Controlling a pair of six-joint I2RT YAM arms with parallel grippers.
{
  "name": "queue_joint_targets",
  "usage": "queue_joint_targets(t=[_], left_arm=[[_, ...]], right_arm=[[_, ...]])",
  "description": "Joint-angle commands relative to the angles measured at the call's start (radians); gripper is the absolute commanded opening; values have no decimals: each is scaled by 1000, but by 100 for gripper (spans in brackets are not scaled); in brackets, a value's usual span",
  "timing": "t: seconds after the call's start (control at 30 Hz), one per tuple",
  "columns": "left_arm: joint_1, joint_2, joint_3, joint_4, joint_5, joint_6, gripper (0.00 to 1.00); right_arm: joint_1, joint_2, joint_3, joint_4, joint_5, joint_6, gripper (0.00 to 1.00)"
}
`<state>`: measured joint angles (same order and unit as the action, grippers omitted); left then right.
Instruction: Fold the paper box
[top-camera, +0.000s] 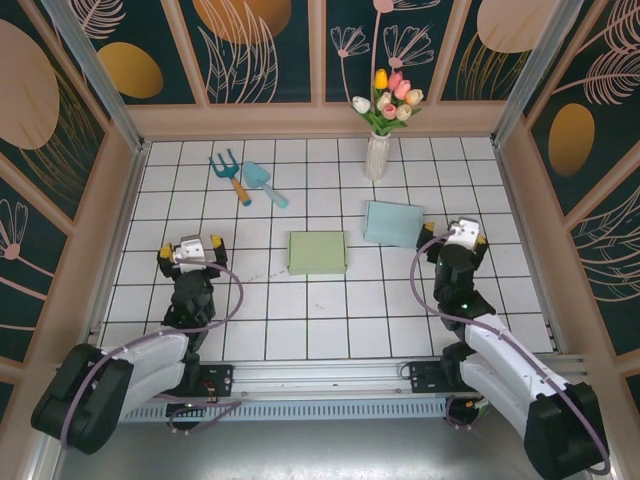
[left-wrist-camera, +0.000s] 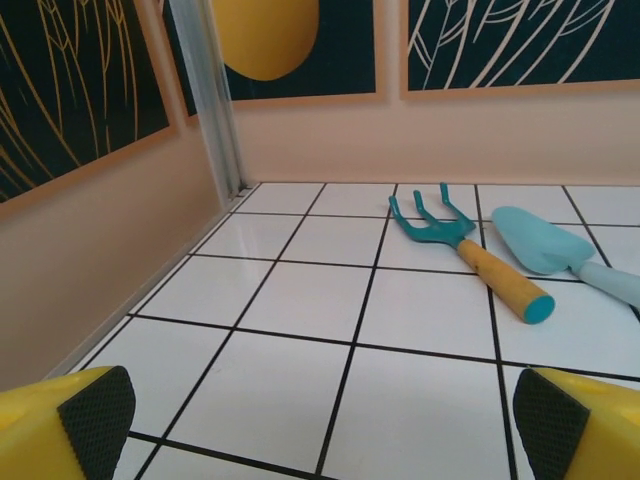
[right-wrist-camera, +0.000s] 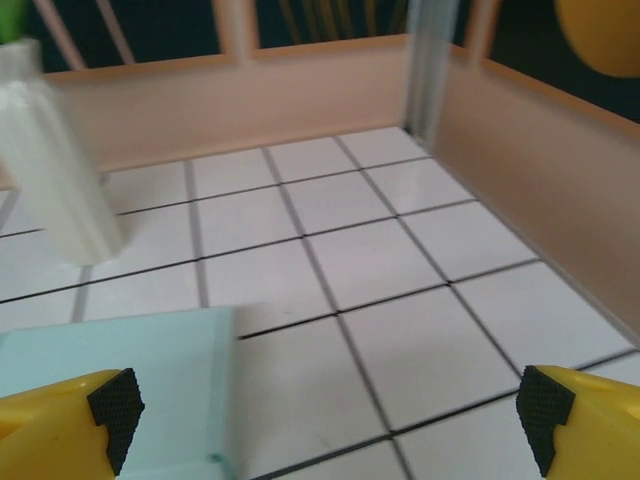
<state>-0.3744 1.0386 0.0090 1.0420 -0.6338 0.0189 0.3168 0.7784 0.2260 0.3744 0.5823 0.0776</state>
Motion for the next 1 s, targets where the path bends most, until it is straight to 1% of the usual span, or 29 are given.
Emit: queue_joint_targets(t=[0.0, 0.1, 0.2, 0.33, 0.5, 0.57, 0.63, 0.73, 0.87, 0.97], left_arm=[[43, 53, 6, 140, 93, -29, 99], [75, 111, 36, 159, 95, -58, 99], [95, 158, 73, 148, 103, -71, 99], [109, 174, 103, 109, 105, -85, 99], [113, 136, 72, 115, 99, -97, 99], [112, 119, 79, 79, 108, -99, 99], [113, 109, 82, 50, 117, -99, 99], [112, 99, 69, 69, 108, -102, 99], [113, 68, 53, 78, 112, -99, 99], [113, 15, 34, 78, 119, -92, 99]], right_arm=[[-89, -10, -92, 214, -34, -31, 99], [-183, 11, -158, 310, -72, -1, 99], [-263, 60, -166, 336, -142, 56, 99], [-321, 148, -158, 393, -203, 69, 99], [-339, 238, -148, 504, -255, 48, 99], [-339, 264, -150, 548, -290, 31, 99], [-339, 280, -157, 591, -350, 8, 99], [-340, 296, -167, 644, -437, -14, 99], [-339, 314, -191, 725, -465, -29, 99], [-339, 343, -191, 765, -524, -52, 99]])
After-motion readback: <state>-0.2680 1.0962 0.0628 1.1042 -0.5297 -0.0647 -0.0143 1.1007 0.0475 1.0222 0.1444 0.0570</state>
